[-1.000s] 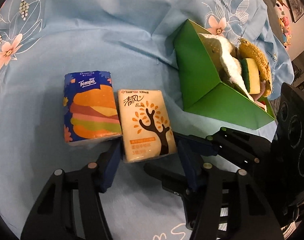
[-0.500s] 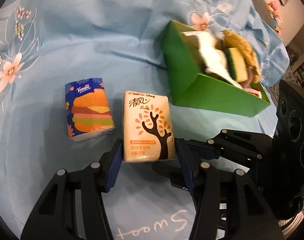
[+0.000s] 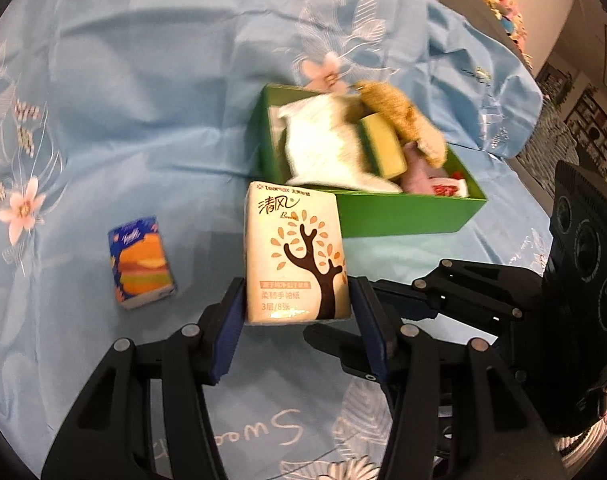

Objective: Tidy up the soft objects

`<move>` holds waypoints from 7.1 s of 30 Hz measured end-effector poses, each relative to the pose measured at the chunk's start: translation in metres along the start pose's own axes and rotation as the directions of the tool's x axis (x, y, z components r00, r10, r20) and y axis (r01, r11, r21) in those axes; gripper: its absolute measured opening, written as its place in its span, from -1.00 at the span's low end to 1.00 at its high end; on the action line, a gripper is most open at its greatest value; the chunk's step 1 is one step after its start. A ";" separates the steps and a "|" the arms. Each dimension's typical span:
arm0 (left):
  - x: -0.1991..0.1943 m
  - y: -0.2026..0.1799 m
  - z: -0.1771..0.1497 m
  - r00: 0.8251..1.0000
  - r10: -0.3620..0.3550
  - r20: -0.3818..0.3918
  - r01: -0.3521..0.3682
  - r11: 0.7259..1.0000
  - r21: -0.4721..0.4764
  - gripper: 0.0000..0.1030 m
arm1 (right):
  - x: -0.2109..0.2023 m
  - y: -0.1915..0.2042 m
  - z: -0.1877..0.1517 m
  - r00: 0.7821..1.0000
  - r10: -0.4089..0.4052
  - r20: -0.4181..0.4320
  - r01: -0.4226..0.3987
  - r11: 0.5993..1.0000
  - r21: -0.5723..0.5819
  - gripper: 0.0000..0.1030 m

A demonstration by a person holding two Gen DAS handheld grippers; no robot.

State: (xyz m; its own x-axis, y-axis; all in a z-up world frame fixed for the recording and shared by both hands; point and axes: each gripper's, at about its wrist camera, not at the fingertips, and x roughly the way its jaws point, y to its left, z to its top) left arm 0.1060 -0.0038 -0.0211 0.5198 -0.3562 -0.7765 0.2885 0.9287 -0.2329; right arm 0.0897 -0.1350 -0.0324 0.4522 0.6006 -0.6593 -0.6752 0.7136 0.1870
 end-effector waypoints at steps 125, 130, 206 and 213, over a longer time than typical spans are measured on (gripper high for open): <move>0.044 0.130 0.005 0.980 0.179 -0.083 -0.191 0.965 -0.182 -0.02 | 0.156 0.042 0.038 0.984 0.082 -0.156 -0.087 0.996 -0.023 -0.37; 0.027 0.115 0.006 0.985 0.167 -0.050 -0.173 0.973 -0.154 -0.02 | 0.130 0.045 0.036 0.992 0.075 -0.099 -0.076 0.997 -0.010 -0.38; 0.014 -0.070 0.088 0.965 0.261 -0.008 -0.261 0.965 -0.009 0.98 | -0.075 -0.127 0.015 0.851 -0.498 -0.165 0.519 0.757 0.396 0.63; 0.021 -0.068 0.091 0.980 0.194 -0.048 -0.195 0.981 -0.022 0.98 | -0.069 -0.132 0.016 0.843 -0.504 -0.187 0.535 0.752 0.386 0.63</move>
State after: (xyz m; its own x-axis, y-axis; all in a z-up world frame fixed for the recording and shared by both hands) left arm 0.1704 -0.0838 0.0317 0.5263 -0.1638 -0.8343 0.1639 0.9824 -0.0895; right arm 0.1568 -0.2644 -0.0004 0.6126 0.0794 -0.7864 -0.0409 0.9968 0.0688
